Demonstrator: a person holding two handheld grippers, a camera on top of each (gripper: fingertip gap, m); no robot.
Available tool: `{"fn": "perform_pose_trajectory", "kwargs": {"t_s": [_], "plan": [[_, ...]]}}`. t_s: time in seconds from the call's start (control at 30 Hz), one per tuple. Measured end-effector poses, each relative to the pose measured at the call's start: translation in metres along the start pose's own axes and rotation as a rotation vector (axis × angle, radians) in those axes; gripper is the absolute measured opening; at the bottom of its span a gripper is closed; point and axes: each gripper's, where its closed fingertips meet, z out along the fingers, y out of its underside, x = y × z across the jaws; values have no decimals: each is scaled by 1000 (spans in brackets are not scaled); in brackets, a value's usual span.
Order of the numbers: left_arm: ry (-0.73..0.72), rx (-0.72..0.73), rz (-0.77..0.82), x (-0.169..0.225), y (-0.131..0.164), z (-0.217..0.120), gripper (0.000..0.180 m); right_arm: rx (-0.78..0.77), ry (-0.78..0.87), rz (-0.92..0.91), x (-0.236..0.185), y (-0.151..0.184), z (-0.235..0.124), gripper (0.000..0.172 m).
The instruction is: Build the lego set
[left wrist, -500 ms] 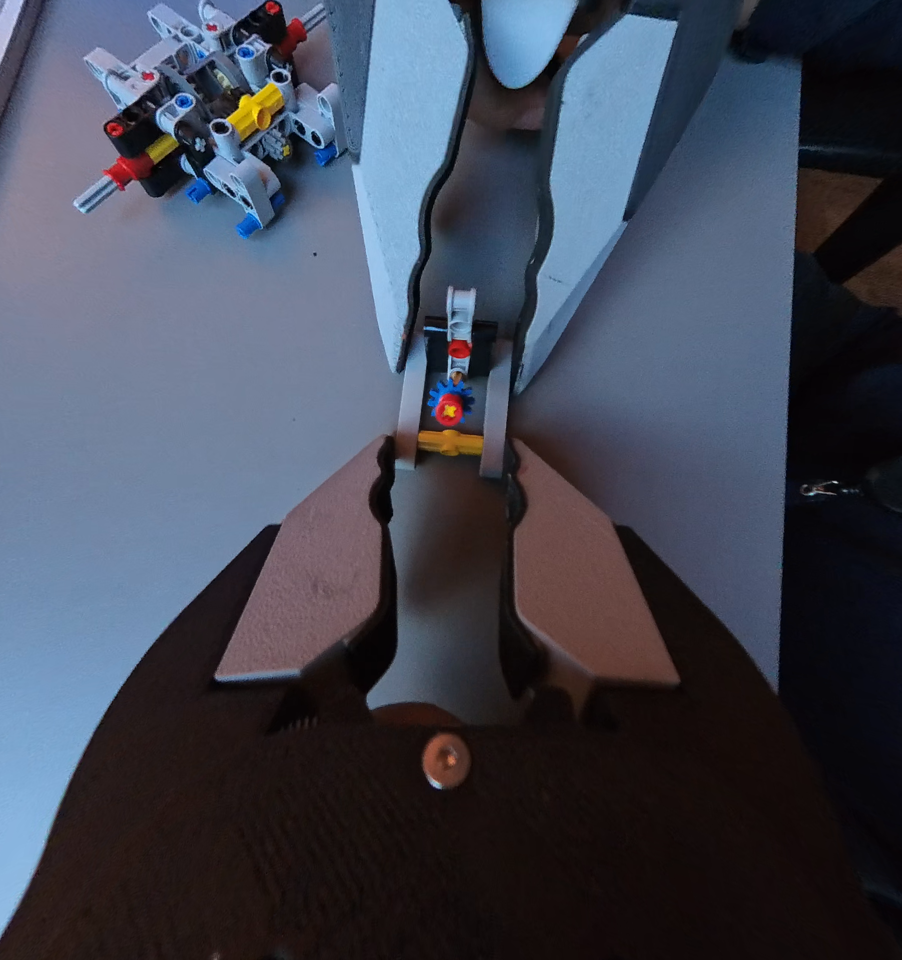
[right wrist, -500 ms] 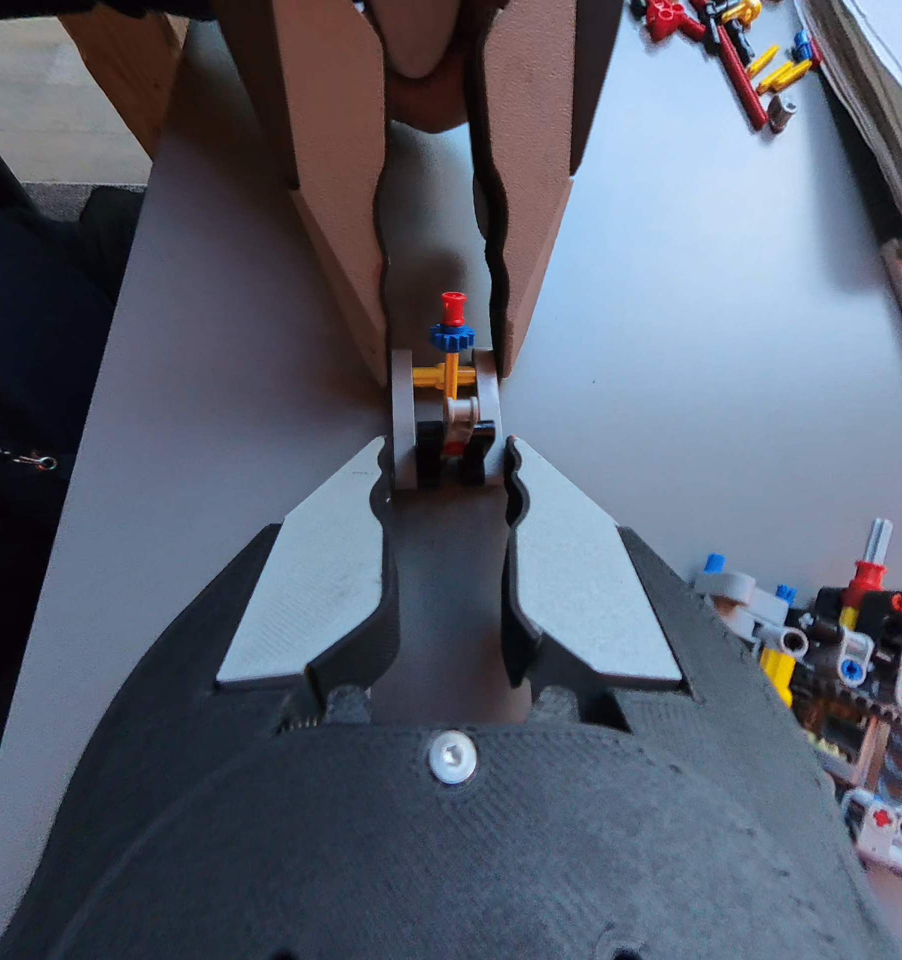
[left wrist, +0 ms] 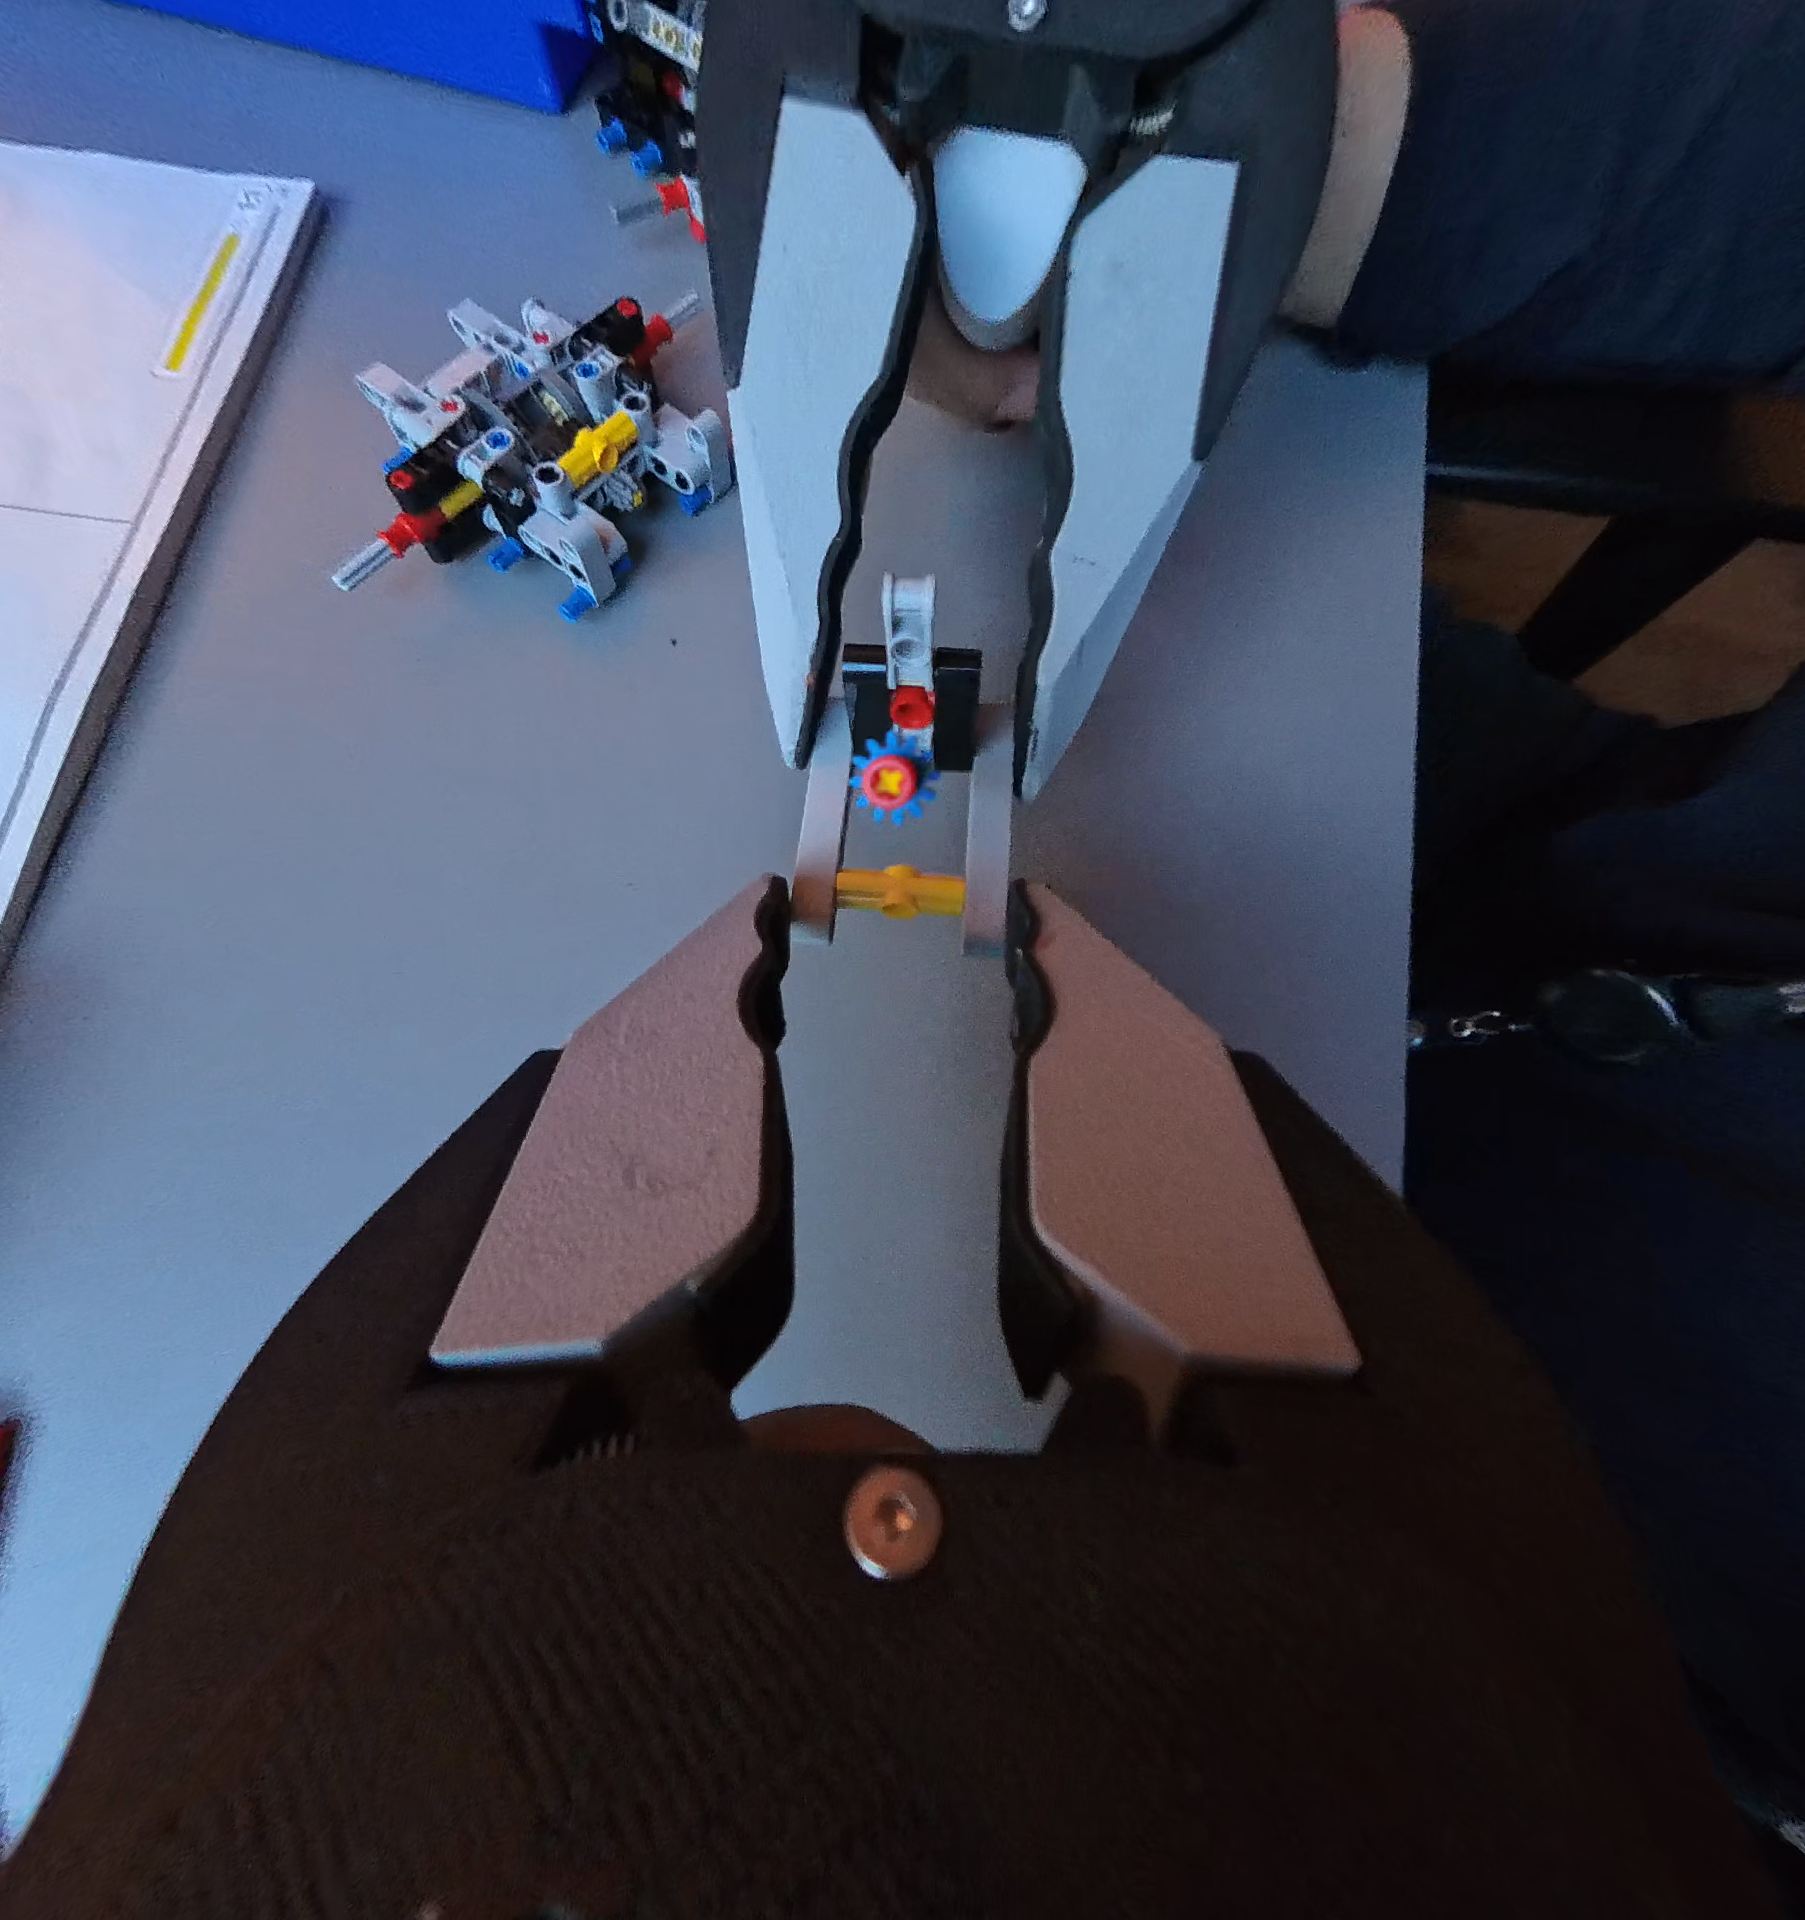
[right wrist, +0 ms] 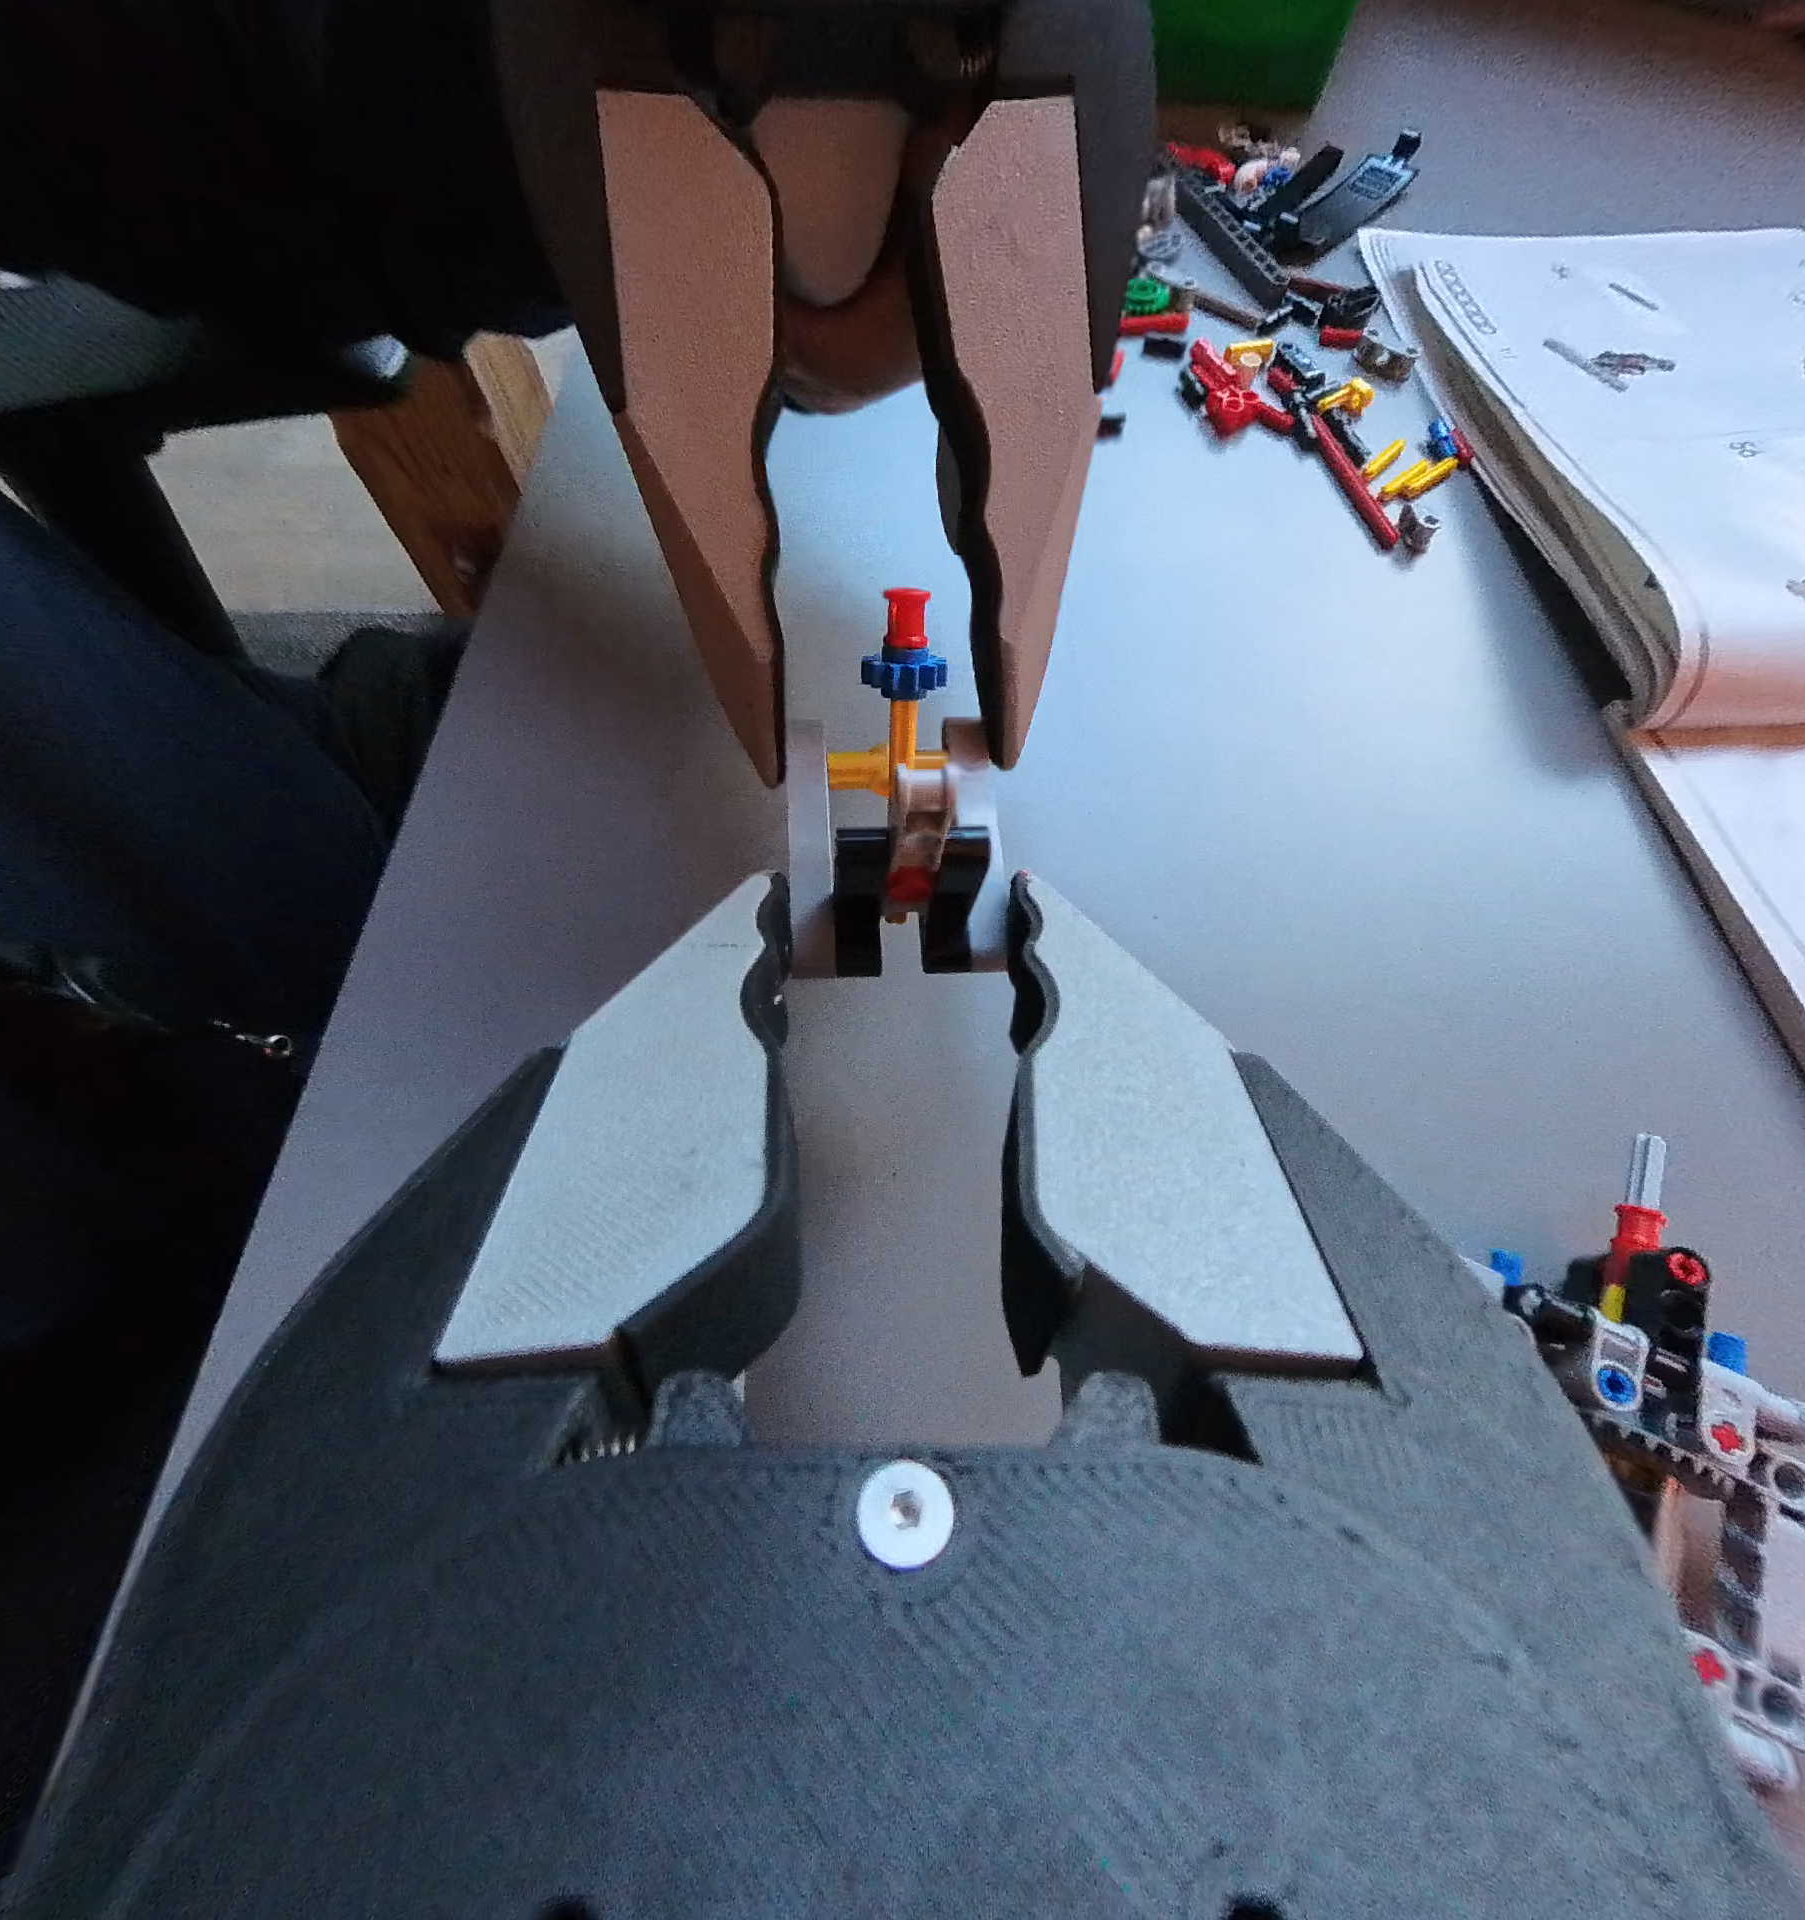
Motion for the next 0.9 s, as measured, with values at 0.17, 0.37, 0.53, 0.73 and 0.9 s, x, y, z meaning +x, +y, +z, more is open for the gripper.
{"fn": "perform_pose_trajectory", "kwargs": {"t_s": [0.17, 0.37, 0.53, 0.73, 0.9], "plan": [[10, -19, -26, -3, 9, 9, 39, -44, -40, 62, 1, 15, 9, 39], [20, -34, -49, -6, 21, 18, 39, -114, 2, 44, 8, 26, 11, 43], [12, -22, -58, -8, 23, 15, 39, -83, 22, 36, 11, 22, 6, 42], [-79, 24, -89, -13, 27, 11, 39, -8, 172, 269, 32, 17, -6, 57], [-186, 94, -208, -21, 35, 3, 39, 166, 183, 574, 18, 10, -14, 49]]}}
